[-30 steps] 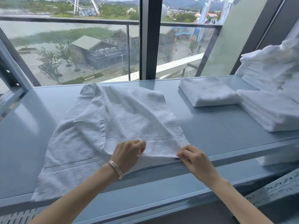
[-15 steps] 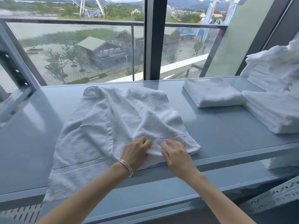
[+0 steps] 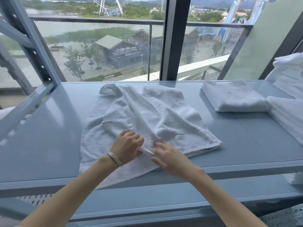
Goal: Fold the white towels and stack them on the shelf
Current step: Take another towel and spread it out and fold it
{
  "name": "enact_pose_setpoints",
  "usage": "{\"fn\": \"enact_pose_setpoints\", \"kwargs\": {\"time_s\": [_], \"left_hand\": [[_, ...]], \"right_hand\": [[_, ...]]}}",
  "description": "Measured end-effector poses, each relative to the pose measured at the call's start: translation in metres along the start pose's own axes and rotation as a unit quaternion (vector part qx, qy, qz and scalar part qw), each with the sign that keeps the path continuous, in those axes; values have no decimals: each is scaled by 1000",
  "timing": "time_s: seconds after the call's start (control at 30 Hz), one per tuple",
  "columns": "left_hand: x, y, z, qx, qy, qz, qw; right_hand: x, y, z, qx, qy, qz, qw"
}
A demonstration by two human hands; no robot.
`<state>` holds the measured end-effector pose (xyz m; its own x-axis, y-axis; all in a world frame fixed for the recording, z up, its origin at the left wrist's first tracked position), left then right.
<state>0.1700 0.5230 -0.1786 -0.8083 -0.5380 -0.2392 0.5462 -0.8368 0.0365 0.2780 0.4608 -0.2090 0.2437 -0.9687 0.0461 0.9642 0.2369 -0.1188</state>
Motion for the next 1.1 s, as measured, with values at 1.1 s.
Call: {"fn": "enact_pose_setpoints", "kwargs": {"time_s": [1.1], "left_hand": [[125, -56, 81, 146, 143, 10, 979]], "right_hand": [[-26, -111, -5, -33, 230, 81, 969]]}}
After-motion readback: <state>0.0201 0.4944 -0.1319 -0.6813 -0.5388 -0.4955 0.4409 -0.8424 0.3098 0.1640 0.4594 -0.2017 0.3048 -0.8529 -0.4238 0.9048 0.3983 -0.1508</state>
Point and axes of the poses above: each hand's wrist, its own x-axis away from the middle knuckle, its own z-axis out of the back of the hand, y = z × x, the point moved 7 cm from there along -x, towards the middle knuckle, and after that the axes turned 11 degrees about x, right-handed, at the moved point
